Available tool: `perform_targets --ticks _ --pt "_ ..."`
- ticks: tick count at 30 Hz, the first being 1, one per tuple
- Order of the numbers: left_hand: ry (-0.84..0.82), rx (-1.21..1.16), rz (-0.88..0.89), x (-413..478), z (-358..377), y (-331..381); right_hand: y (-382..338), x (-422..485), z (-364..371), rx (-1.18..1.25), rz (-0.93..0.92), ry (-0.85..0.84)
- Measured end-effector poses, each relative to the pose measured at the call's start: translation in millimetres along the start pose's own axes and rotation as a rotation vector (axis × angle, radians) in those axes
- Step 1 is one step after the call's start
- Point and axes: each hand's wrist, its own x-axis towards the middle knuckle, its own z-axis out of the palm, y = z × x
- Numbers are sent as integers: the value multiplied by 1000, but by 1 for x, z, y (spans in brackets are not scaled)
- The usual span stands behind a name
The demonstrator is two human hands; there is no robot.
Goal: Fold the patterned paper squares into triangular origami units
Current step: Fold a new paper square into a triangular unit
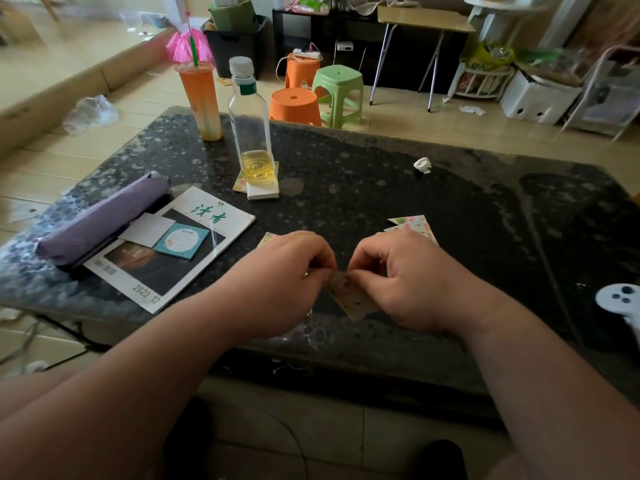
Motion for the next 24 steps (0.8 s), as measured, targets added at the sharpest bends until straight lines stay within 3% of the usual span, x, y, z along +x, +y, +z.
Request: perform_targets --ticks 5,9,10,12,14,16,18,21,24 --pt "-29 74 -88 2 -7 -14 6 -2 -11 -57 56 -5" --pt "4 54 -266 7 -18 -26 22 -5 -22 -33 124 81" --pt "38 -74 -335 9 -18 -27 24 -6 -22 -21 121 109" --pt "16 -555 -540 9 -16 -22 28 -7 -16 -26 55 164" --pt "-184 -953 -715 7 -12 -14 27 -7 -7 -89 -92 203" --pt "-397 -1099 -779 5 -7 -11 24 -5 0 -167 -286 255" --pt "-489 -1175 -761 5 -5 -9 22 -3 2 -200 -422 295" --pt "-490 -1230 -713 3 -5 -3 23 0 3 -222 -517 380" --pt "-403 -1362 -702 3 1 -3 27 0 6 -197 -420 445"
